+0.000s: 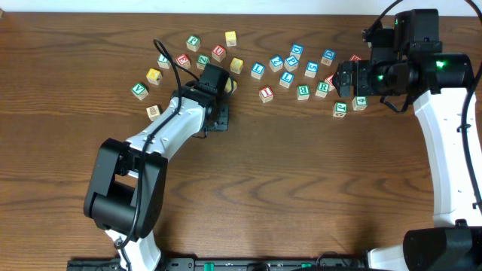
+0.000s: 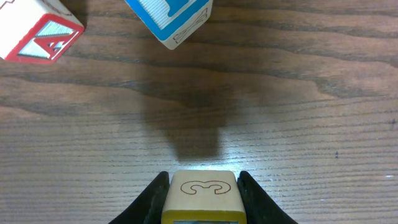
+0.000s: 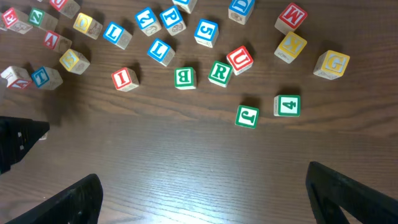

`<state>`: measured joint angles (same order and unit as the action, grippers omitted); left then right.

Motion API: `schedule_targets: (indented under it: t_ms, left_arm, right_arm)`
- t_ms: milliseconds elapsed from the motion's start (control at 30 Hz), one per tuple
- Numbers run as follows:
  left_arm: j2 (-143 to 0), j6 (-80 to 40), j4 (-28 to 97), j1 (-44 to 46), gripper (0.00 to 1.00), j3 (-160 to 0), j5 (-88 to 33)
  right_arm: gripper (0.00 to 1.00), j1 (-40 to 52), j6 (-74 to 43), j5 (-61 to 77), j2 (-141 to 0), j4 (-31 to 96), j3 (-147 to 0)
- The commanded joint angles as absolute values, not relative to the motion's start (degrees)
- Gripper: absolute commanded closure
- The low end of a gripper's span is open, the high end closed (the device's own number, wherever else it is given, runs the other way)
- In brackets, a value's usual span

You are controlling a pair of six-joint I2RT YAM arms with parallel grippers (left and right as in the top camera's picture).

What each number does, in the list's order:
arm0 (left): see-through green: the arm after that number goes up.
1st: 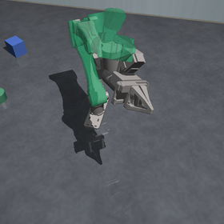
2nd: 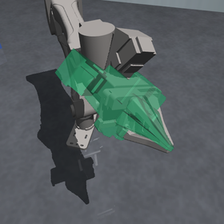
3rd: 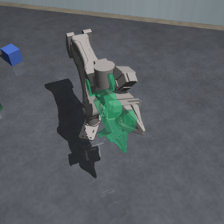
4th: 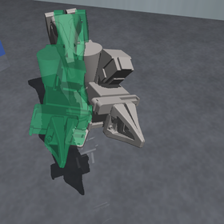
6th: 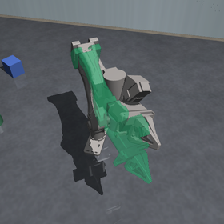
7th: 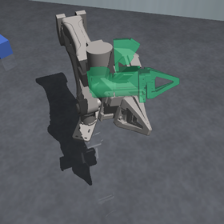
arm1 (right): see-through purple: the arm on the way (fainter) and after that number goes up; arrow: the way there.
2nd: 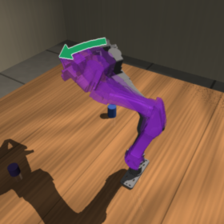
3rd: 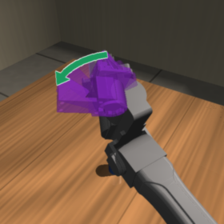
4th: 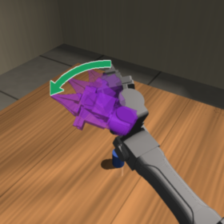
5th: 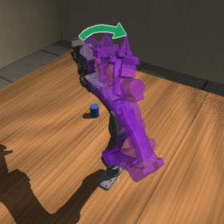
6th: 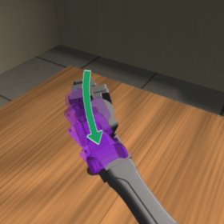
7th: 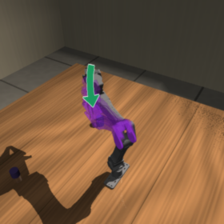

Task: Spell out CORL
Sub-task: 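Carry the held block with the left gripper toward the open table center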

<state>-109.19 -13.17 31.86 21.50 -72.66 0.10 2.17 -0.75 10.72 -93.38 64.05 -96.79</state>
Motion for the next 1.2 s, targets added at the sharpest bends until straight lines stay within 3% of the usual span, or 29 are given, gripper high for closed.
schedule_targets:
  t_ms: [0, 867, 1167]
  left_arm:
    - [-109.86, -10.72, 31.81, 21.63, 0.70, -72.20, -0.01]
    - [-112.18, -16.78, 32.60, 21.78, 0.72, -74.94, -5.65]
    - [-112.18, -13.54, 32.71, 24.01, 0.71, -74.98, -6.17]
  right_arm:
    - [0.01, 2.35, -0.38, 11.14, -93.89, 64.18, -97.69]
    - [0.01, 2.35, -0.36, 11.11, -93.89, 64.77, -97.69]
    - [0.01, 2.35, -0.38, 11.11, -93.89, 64.93, -97.69]
